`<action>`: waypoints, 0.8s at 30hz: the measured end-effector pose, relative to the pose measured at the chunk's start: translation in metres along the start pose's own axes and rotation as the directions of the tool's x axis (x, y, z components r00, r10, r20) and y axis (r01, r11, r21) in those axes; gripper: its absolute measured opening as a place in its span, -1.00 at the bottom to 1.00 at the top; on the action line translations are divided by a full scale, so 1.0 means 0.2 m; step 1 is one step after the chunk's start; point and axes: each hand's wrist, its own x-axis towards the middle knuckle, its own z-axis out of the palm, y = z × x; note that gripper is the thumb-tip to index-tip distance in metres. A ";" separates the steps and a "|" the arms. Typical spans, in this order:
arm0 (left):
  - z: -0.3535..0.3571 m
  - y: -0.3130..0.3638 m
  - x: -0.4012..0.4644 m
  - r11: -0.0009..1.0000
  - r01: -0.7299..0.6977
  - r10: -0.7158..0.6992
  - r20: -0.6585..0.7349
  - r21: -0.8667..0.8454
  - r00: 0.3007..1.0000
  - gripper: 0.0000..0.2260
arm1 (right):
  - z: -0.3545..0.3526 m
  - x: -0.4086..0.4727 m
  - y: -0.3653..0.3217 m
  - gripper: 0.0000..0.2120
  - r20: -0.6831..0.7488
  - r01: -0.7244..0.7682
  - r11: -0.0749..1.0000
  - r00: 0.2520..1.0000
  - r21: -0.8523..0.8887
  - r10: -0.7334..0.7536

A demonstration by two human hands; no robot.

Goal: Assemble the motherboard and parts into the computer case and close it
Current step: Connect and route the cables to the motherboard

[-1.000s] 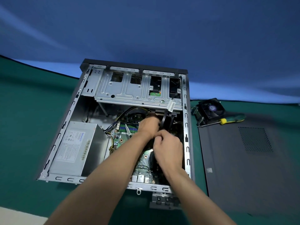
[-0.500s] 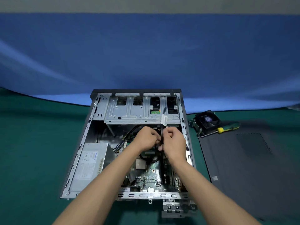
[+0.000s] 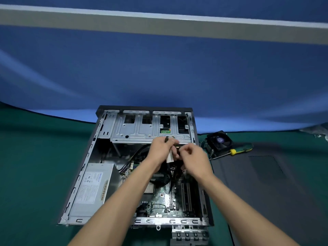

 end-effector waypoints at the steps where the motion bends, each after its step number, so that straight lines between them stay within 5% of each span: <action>1: 0.01 -0.01 -0.01 1.000 -0.001 0.001 0.042 0.005 0.999 -0.83 | -0.02 0.02 -0.01 -0.83 -0.011 0.013 0.999 1.000 0.036 -0.013; 7: 0.03 -0.02 -0.05 0.888 0.174 -0.096 0.198 -0.426 0.975 -0.77 | -0.02 0.04 -0.05 -0.74 0.002 0.007 0.925 1.000 0.380 -0.009; 14: -0.01 -0.05 -0.10 0.955 0.118 -0.052 0.238 -0.271 0.970 -0.73 | -0.01 0.02 0.01 -0.69 -0.080 0.016 0.896 0.997 0.444 0.022; 24: 0.06 -0.14 -0.11 0.991 0.128 -0.129 -0.015 -0.043 0.992 -0.84 | -0.05 0.03 0.14 -0.78 -0.135 0.171 0.982 0.974 -0.086 -0.181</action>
